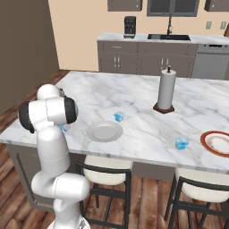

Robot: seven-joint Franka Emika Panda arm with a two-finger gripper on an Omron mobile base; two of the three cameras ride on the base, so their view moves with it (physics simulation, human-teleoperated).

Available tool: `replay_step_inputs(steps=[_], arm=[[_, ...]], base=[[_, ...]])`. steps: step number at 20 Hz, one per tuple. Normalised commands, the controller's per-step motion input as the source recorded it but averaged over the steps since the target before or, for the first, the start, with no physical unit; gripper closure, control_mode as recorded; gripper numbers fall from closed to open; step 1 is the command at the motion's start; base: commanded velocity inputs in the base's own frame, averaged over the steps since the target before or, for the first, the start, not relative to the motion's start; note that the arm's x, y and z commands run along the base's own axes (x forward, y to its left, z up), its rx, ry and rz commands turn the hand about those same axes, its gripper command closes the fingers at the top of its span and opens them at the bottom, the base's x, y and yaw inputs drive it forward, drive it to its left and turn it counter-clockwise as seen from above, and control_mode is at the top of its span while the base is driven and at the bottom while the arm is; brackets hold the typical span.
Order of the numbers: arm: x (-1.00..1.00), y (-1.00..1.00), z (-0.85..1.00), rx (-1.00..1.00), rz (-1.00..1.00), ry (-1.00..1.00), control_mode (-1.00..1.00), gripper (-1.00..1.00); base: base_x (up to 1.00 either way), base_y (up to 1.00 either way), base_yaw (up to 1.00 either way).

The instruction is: Place two yogurt containers on each plate.

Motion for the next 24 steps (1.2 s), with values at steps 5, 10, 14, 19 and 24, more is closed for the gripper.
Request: replay_step_inputs(steps=[5,10,14,19,24], arm=[[0.08,0.00,-0.18,0.00,0.00,0.00,-1.00,-1.00],[0.00,-0.09,-0.23,0.00,0.00,0.01,-1.00,-1.00],[0.00,-0.05,-0.30,0.01,0.00,0.08,-1.00,-1.00],[0.00,0.00,-0.26,0.00,0.00,0.02,-1.00,-1.00],[0.00,0.00,-0.13,0.00,0.00,0.00,-1.00,1.00]], base=[[0.00,0.00,0.00],[0.00,0.00,0.00],[0.00,0.00,0.00],[0.00,0.00,0.00],[0.00,0.00,0.00]])
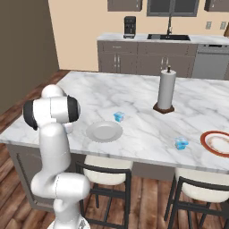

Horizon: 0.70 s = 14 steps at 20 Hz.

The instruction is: Place two yogurt containers on each plate.

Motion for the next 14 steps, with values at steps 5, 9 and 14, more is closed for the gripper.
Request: replay_step_inputs(steps=[5,9,14], arm=[[0.00,0.00,0.00,0.00,0.00,0.00,-1.00,1.00],[-0.44,-0.83,0.47,0.01,-0.05,0.17,-1.00,1.00],[-0.61,-1.00,0.92,0.00,0.18,0.01,-1.00,1.00]], base=[[0.00,0.00,0.00],[0.00,0.00,0.00],[0.00,0.00,0.00]])
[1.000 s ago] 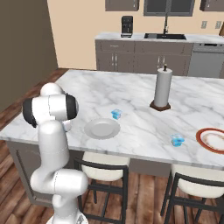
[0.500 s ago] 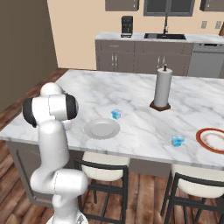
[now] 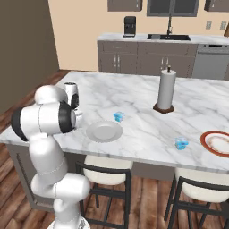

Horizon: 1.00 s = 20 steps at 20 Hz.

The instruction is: Place two yogurt containers on each plate.

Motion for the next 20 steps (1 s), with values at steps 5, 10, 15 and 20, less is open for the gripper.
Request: replay_step_inputs(steps=[5,10,15,20], arm=[[-0.12,-1.00,0.60,0.04,0.34,0.01,-1.00,1.00],[0.12,-0.91,0.03,0.08,0.17,0.01,-1.00,1.00],[0.26,-0.14,-0.11,0.02,0.01,0.02,-1.00,1.00],[0.60,0.03,-0.31,-0.01,0.00,0.07,-1.00,1.00]], base=[[0.00,0.00,0.00],[0.00,0.00,0.00],[0.00,0.00,0.00],[0.00,0.00,0.00]])
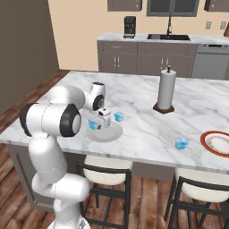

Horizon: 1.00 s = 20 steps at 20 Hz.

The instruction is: Place two yogurt containers on each plate.

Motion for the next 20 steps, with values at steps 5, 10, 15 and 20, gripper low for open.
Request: replay_step_inputs(steps=[5,10,15,20], arm=[[0.35,0.00,-0.31,-0.04,0.00,0.02,-1.00,1.00],[0.27,0.03,-0.39,-0.04,0.00,0.00,-1.00,1.00],[0.33,0.03,-0.42,0.00,0.00,0.00,-1.00,1.00],[0.29,0.13,-0.36,0.00,-0.01,0.00,-1.00,1.00]], base=[[0.00,0.00,0.00],[0.00,0.00,0.00],[0.00,0.00,0.00],[0.00,0.00,0.00]])
